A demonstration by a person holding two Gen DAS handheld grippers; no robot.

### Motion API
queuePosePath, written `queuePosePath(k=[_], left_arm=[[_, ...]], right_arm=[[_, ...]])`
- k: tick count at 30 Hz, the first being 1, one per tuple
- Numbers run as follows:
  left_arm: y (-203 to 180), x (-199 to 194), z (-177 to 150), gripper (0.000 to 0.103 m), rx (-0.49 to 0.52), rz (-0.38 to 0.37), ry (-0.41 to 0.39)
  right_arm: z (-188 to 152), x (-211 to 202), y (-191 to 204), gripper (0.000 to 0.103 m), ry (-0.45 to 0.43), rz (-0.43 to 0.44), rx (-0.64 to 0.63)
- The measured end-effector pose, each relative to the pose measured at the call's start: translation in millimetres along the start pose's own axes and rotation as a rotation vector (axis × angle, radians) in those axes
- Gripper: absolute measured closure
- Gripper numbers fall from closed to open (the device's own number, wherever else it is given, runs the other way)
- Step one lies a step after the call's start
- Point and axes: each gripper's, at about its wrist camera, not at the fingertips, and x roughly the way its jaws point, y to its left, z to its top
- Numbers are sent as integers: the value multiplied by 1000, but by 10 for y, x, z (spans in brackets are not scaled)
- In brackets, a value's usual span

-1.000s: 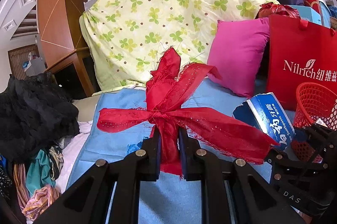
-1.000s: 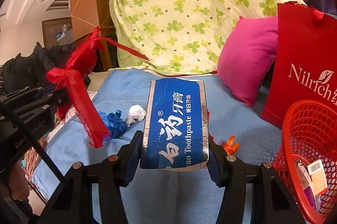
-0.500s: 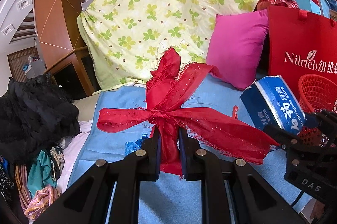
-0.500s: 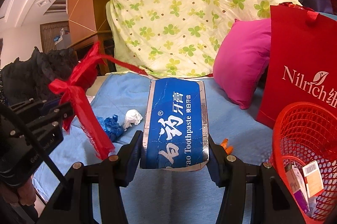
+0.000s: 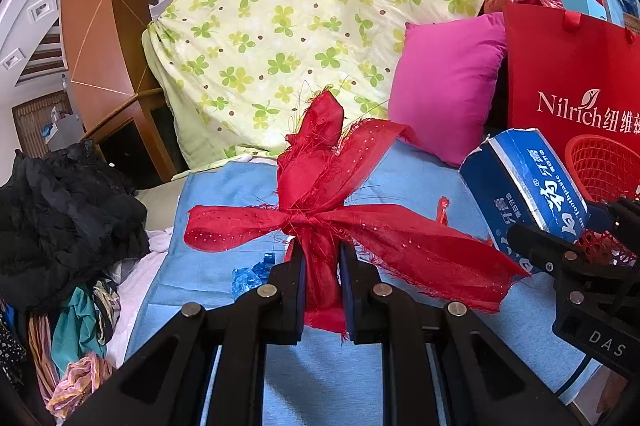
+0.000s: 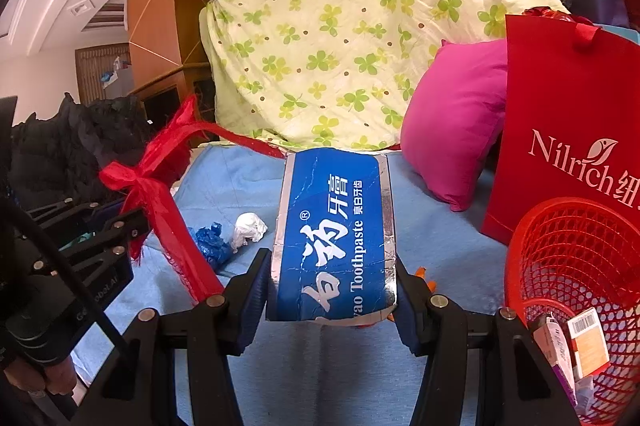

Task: Collect trash
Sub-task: 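Lift the red ribbon and toothpaste box with both tools toward the red basket, then carry the red ribbon and toothpaste box over the red mesh basket with both tools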

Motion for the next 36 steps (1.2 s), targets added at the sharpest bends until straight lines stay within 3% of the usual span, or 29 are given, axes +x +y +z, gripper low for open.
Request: queuePosePath(k=[36], left_arm=[[-63, 22, -10, 86, 32, -65, -15]], right_arm=[[-6, -271, -31, 45, -53, -32, 9]])
